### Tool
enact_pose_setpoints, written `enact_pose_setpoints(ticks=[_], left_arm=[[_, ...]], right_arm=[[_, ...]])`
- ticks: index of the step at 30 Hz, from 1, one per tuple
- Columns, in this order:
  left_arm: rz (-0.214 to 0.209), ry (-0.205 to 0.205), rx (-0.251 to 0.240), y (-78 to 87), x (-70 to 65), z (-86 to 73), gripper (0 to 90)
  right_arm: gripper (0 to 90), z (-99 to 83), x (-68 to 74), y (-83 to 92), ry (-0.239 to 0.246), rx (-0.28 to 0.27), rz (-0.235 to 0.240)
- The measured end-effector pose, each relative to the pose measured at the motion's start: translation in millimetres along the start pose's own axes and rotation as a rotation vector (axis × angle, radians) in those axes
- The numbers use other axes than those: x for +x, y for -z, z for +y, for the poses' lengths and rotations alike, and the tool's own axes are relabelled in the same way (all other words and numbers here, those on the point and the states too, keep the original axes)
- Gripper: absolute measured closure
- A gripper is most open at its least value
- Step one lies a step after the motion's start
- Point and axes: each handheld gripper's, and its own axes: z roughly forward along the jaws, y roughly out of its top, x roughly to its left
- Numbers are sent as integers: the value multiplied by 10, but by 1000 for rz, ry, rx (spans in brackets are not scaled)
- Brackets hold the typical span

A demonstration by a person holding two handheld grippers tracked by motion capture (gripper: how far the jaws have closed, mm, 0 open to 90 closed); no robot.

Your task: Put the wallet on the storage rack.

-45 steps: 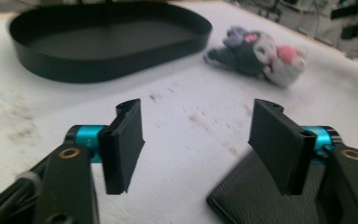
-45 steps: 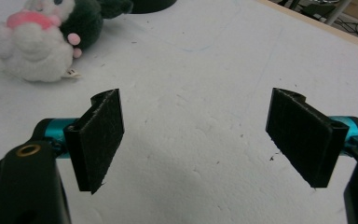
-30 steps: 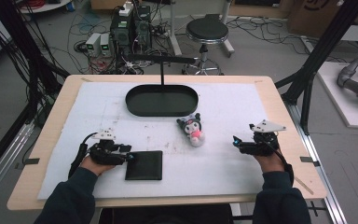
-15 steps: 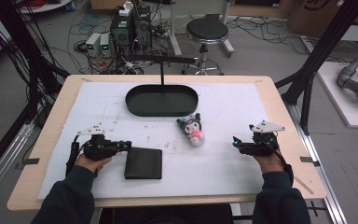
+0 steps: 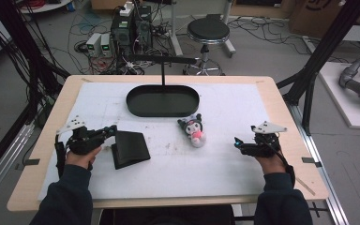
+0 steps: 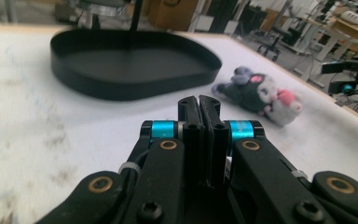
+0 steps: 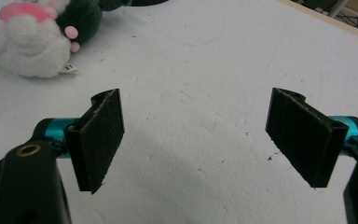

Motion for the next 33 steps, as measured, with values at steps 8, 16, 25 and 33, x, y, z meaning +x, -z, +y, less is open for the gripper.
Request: enact_pose_setpoints(ticks=[8, 16, 25, 33], left_arm=[[-70, 94, 84, -94, 31, -108, 717], [76, -51, 279, -248, 10, -199, 564], [-20, -64, 288, -324, 172, -190, 361], [-85, -135, 379, -405, 140, -186, 501]], right_arm=[[197, 0, -7, -1, -3, 5, -1], [198, -1, -3, 1, 0, 5, 2], [198, -2, -3, -3, 4, 6, 7], [199, 2, -5, -11, 6, 9, 6]])
